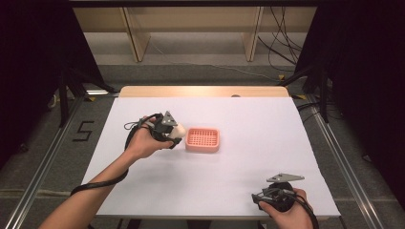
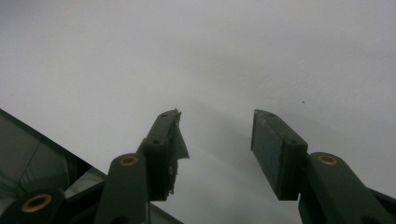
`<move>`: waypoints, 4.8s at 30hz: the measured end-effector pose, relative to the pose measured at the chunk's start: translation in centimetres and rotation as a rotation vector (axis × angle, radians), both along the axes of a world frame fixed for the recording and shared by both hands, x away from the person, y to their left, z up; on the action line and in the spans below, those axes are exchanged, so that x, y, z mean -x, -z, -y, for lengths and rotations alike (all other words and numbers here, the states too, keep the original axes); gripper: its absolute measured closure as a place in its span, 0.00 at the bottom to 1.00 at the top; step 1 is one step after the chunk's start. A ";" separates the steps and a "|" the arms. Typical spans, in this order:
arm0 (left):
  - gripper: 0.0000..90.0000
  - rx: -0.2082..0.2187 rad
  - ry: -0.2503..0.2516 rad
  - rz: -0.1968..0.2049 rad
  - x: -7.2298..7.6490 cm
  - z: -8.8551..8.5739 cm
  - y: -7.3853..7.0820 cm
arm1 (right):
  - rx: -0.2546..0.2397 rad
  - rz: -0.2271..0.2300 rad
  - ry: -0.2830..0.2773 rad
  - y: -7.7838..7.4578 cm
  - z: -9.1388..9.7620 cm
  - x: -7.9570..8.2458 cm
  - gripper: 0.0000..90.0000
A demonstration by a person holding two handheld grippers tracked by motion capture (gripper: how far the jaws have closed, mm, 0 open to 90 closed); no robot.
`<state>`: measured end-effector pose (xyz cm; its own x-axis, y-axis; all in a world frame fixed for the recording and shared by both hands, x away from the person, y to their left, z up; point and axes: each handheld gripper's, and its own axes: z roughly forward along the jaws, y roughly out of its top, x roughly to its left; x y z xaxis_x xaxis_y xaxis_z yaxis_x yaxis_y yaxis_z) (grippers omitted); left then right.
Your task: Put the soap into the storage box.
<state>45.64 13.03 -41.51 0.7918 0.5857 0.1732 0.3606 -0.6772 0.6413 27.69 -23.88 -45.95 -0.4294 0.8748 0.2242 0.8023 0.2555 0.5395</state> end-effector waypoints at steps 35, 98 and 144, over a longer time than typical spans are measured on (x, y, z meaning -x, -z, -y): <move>0.55 -0.013 0.049 0.028 -1.3 2.9 -0.8 | 0.000 -0.002 0.004 0.0 0.0 0.1 0.58; 0.55 -0.039 0.132 0.033 -2.7 5.8 0.0 | -0.003 0.000 0.003 0.0 0.1 0.1 0.58; 0.55 -0.070 0.142 -0.017 -3.8 7.4 1.9 | 0.000 -0.002 0.002 0.0 0.2 0.1 0.58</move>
